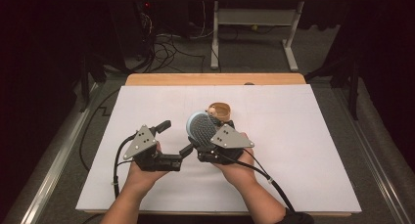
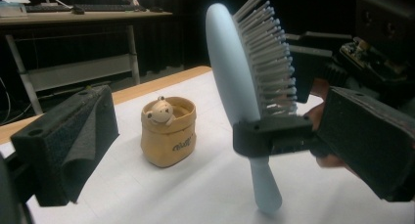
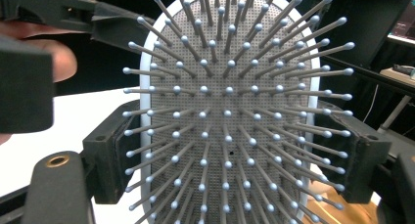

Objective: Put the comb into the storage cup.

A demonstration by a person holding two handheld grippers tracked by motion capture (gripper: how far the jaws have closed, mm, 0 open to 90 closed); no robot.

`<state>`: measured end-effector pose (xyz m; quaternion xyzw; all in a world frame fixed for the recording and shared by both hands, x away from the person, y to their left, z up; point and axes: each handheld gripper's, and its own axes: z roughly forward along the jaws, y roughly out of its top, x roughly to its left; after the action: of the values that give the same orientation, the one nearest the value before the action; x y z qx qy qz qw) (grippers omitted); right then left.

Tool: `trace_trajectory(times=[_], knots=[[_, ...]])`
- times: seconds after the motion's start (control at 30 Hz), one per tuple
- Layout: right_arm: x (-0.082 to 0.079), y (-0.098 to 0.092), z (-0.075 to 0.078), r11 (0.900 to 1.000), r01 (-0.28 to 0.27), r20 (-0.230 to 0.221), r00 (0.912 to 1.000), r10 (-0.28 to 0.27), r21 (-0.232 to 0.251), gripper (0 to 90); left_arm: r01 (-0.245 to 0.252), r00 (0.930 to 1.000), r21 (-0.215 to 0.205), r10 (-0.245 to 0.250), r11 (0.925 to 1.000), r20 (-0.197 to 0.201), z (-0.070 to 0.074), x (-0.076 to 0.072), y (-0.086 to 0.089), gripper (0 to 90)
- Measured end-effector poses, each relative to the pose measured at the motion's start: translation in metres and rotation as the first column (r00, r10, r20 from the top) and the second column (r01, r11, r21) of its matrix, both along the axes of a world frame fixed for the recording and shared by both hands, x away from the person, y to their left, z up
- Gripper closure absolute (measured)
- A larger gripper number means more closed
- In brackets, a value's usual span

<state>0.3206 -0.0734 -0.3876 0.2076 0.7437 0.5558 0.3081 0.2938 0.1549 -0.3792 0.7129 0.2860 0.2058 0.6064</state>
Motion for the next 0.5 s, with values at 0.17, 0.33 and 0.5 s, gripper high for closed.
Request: trace_trajectory(times=[0.17, 0.33, 0.5], knots=[[-0.0001, 0.0051, -0.003, 1.0, -0.01, -0.008, 0.9999, 0.01, -0.001, 20.5, 0.006, 1.0, -0.005, -0.006, 1.0, 0.003, 0.0058, 0.0003, -0.0039, 2.5], [-0.001, 0.0073, -0.0036, 1.0, -0.016, -0.006, 0.9999, 0.016, -0.006, 20.5, 0.006, 1.0, -0.004, -0.006, 1.0, -0.004, 0.0077, 0.0009, -0.0065, 2.5], [-0.0017, 0.0075, -0.0034, 1.0, -0.019, -0.005, 0.9998, 0.019, -0.004, 20.5, 0.005, 0.9999, -0.002, -0.005, 1.0, -0.009, 0.0083, 0.0022, -0.009, 2.6]])
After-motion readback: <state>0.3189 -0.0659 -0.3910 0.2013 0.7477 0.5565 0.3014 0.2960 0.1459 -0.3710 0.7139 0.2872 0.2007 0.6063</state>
